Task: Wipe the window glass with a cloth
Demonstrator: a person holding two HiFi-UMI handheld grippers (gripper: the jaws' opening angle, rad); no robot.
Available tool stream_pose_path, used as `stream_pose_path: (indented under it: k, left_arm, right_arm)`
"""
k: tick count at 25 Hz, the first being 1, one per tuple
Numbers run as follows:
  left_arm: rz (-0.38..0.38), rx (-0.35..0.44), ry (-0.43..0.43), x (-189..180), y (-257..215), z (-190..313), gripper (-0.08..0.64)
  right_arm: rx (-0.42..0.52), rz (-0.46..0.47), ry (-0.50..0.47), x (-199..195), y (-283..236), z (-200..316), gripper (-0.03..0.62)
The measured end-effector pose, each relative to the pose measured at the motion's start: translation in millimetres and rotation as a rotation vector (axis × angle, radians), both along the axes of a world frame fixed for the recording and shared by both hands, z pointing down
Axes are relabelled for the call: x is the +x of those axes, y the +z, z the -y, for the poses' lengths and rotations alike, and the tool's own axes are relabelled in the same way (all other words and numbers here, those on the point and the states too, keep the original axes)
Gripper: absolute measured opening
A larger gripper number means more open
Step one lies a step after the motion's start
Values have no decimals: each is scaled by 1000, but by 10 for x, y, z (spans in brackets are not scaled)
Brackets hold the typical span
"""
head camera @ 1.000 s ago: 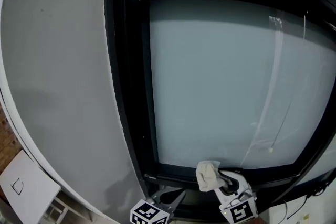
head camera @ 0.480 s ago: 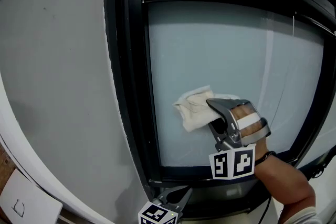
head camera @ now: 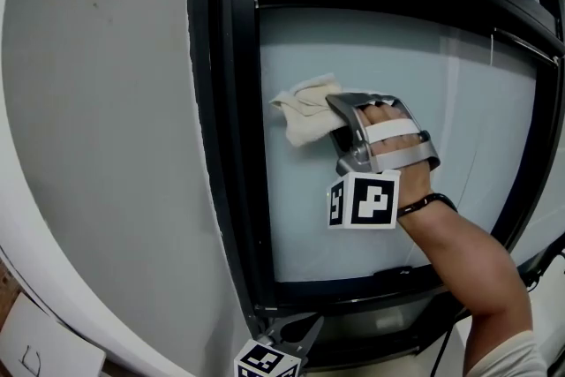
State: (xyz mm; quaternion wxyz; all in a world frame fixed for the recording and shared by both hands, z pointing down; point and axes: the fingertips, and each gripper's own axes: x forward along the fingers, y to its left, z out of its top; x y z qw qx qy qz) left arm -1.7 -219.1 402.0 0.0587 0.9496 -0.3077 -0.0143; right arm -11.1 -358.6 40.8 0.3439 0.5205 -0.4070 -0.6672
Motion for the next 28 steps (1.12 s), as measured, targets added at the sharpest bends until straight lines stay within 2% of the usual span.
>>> stream_pose_path:
  k: [5, 11, 15, 20, 25, 28]
  left_arm:
    - [6, 12, 13, 96, -195, 160, 17]
    - [-22, 52, 64, 328, -769, 292, 17]
    - [-30, 34, 46, 305, -916, 498, 17]
    - [-11, 43, 23, 358, -990, 586, 17]
    - [-8, 55, -4, 340, -1166, 634, 17]
    - [-7, 75, -6, 362, -1313, 630, 17]
  right_arm:
    - [52, 15, 51, 2, -293, 247, 109]
    - [103, 22, 51, -40, -501, 128, 109]
    - [157, 25, 89, -46, -716, 114, 109]
    - [140, -30, 176, 8, -576, 360, 109]
    - [85, -7, 133, -95, -495, 378, 109]
    - [54, 9, 142, -74, -524, 379, 112]
